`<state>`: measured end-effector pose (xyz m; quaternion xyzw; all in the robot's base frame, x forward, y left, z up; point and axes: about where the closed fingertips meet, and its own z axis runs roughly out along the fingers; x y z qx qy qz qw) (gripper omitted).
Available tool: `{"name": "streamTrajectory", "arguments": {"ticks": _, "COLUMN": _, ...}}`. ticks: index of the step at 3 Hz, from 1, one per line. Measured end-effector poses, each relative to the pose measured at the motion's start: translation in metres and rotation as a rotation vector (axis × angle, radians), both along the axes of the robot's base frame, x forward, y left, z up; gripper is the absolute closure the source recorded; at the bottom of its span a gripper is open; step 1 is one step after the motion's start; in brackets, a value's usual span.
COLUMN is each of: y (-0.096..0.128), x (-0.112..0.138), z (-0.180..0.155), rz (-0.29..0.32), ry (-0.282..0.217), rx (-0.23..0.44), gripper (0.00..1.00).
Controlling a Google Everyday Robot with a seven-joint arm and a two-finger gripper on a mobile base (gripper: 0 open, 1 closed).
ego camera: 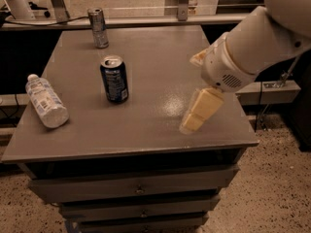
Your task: Pick pepsi can
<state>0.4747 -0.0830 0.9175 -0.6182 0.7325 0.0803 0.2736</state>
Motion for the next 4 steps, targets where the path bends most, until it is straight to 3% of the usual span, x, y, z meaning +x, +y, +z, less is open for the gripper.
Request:
{"name": "streamTrajectory", "arguments": {"ticks": 1, "y": 0.054, "x": 0.008, "z": -0.015, "rz": -0.008, "ry": 0.024, "rx": 0.157, "gripper": 0.00}}
{"name": "streamTrajectory", "arguments": {"ticks": 2, "y": 0.054, "x": 0.008, "z": -0.015, "rz": -0.008, "ry": 0.024, "rx": 0.157, "gripper": 0.00}}
{"name": "streamTrajectory", "arguments": {"ticks": 3, "y": 0.070, "x": 0.021, "z": -0.023, "rz": -0.008, "ry": -0.002, "rx": 0.228, "gripper": 0.00}}
{"name": "streamTrajectory", "arguments": {"ticks": 4, "y": 0.108, "x": 0.055, "z": -0.034, "rz": 0.016, "ry": -0.040, "rx": 0.363, "gripper": 0.00}}
